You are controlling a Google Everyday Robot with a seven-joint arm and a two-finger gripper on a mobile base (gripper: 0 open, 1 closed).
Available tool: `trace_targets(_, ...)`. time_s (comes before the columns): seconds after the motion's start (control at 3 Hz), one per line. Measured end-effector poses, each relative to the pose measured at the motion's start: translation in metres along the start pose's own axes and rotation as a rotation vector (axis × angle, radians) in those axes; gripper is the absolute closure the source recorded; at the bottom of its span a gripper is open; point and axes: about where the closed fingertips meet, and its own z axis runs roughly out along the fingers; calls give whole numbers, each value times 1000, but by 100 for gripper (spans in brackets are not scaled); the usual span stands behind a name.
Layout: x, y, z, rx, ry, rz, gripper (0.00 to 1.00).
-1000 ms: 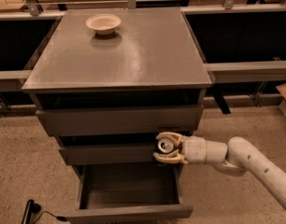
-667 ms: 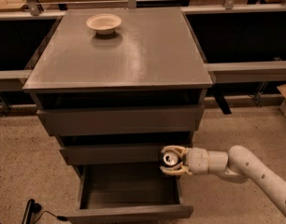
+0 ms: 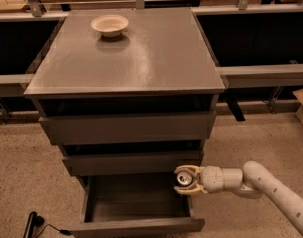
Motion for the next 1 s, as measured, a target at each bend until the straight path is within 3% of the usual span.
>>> trace_targets(0.33, 12, -4, 21, -54, -64, 26, 100)
trace_targets(0.67, 82, 0, 104, -128, -111, 108, 100)
trace_targets(1.0, 141, 9, 152, -108, -77, 155, 100)
